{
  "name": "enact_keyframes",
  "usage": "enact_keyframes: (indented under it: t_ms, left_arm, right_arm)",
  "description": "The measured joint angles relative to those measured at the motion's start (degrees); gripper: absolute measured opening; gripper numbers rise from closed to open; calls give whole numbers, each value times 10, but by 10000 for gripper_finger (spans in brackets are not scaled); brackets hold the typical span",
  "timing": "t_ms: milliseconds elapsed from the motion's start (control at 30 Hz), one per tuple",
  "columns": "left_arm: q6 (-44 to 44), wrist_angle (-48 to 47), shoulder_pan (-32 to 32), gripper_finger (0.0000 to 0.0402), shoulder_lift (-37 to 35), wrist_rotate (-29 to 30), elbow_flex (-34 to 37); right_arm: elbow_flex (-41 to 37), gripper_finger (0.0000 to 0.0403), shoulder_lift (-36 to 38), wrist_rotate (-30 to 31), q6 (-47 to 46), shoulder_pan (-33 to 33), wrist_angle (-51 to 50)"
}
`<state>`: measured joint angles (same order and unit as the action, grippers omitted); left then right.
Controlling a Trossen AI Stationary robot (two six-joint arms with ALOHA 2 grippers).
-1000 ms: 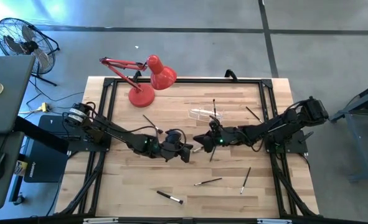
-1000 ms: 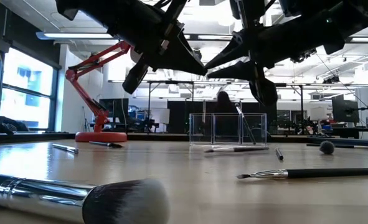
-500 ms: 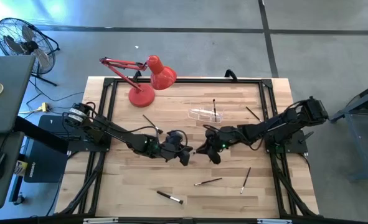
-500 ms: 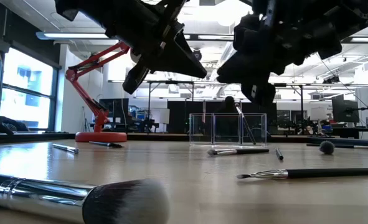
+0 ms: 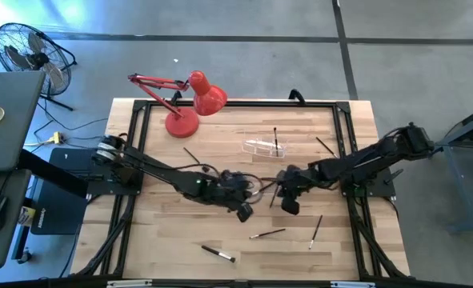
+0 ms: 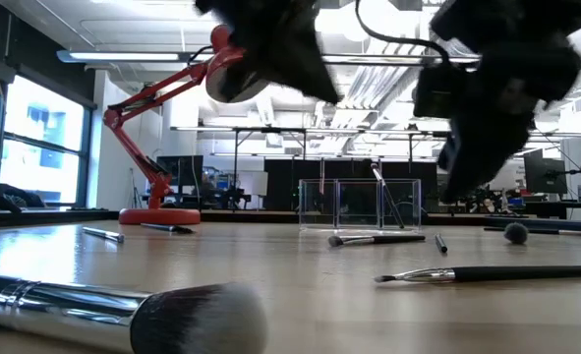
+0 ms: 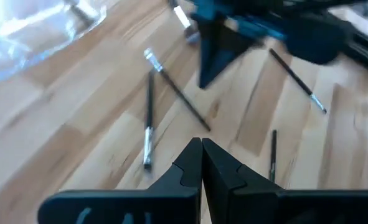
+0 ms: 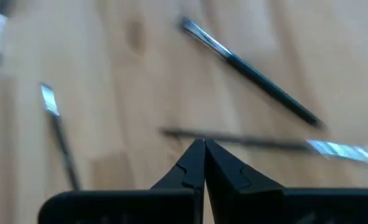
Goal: Put items in baskets/containers
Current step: Put the eyeshadow brush into the transparent organizer
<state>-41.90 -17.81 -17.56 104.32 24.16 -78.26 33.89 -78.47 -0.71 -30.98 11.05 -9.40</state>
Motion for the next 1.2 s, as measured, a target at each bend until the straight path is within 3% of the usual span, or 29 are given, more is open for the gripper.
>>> enact_keyframes:
  t_ms: [200,400,633,833,1200]
  left_arm:
    - [158,-36,8,1,66,-7,-80]
    - [231,-35,20,20,101,-11,-95]
    - [191,-40,50,100,127,-73,-97]
    - [170,-60,69,158,136,-85,-95]
    - [161,-121,71,166,166,-87,-90]
  right_arm:
    - [0,3,58,61,-9,8,-100]
    - [0,1,88,93,-22,10,-124]
    - [0,2,88,101,-21,10,-126]
    - [0,4,88,123,-20,10,-127]
    - [0,4,88,137,-10,10,-126]
